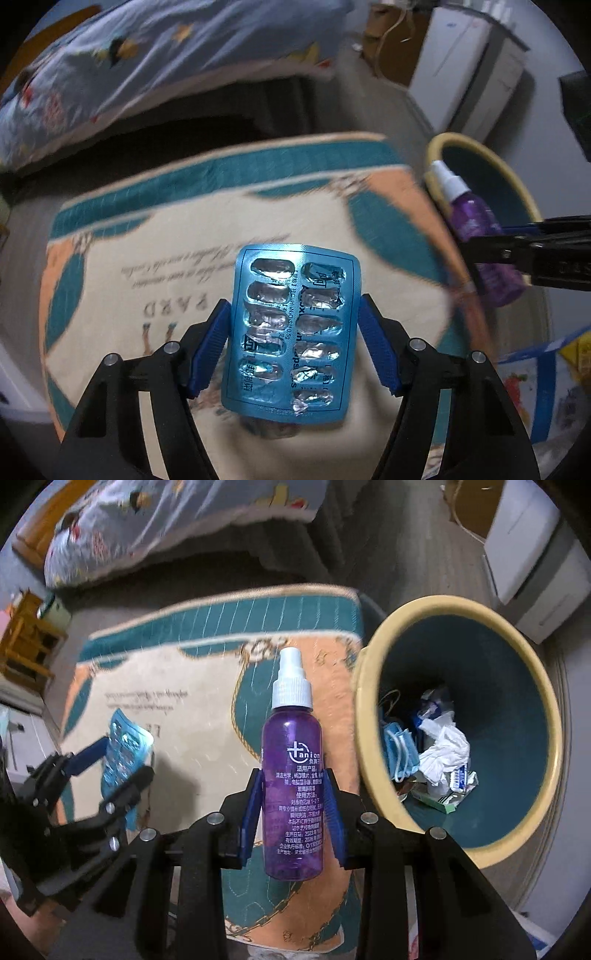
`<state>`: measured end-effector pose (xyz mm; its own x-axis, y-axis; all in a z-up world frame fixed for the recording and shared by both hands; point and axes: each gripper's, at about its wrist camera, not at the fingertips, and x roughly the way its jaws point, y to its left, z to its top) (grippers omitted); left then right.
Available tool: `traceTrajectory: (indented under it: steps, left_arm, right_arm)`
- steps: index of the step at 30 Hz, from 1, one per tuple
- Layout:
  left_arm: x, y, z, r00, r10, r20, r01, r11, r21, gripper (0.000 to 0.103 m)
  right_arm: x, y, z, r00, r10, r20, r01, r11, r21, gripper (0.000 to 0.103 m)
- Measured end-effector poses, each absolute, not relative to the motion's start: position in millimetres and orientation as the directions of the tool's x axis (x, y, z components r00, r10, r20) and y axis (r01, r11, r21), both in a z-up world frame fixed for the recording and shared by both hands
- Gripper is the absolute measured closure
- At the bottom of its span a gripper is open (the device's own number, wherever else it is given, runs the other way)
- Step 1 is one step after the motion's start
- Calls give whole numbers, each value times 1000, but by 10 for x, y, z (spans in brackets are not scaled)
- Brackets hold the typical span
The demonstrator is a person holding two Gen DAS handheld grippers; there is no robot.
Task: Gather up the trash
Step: 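Carry the spray bottle and blister pack over the bin with both tools, then open both tools above the bin to drop the bottle and blister pack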
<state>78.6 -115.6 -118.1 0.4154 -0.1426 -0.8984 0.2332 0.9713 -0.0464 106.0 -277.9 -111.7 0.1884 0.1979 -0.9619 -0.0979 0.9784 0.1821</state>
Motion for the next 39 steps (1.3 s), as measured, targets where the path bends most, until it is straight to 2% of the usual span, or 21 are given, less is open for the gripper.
traceTrajectory:
  steps: [6, 13, 25, 31, 35, 36, 37, 39]
  left_arm:
    - [737, -1496, -949, 454, -195, -869, 320, 946, -45, 33]
    - [748, -1850, -903, 455, -234, -859, 385, 922, -48, 33]
    - [835, -2571, -956, 440, -301, -846, 495, 867, -50, 33]
    - [1122, -2829, -891, 399, -445, -802, 517, 831, -204, 33]
    - [1357, -2945, -995, 363, -476, -801, 498, 825, -266, 32]
    - [1391, -2950, -1004, 360, -487, -796, 494, 823, -280, 28]
    - [1430, -2948, -1015, 355, -498, -791, 490, 820, -296, 23]
    - [1464, -2943, -1021, 369, -483, -794, 481, 830, -282, 21]
  right_arm:
    - [966, -3203, -893, 272, 216, -938, -3, 975, 224, 71]
    - [821, -3942, -744, 361, 173, -916, 152, 959, 241, 71]
    - [710, -4722, -1018, 361, 125, -924, 314, 917, 247, 71]
    - [761, -4929, -1222, 355, 175, -919, 368, 877, 309, 71]
    - [814, -4997, -1271, 381, 214, -900, 375, 854, 361, 71]
    - [817, -5005, -1268, 391, 227, -892, 370, 849, 378, 70]
    - [833, -5002, -1276, 397, 239, -886, 363, 846, 390, 66]
    - [837, -4997, -1273, 394, 215, -894, 364, 856, 366, 58]
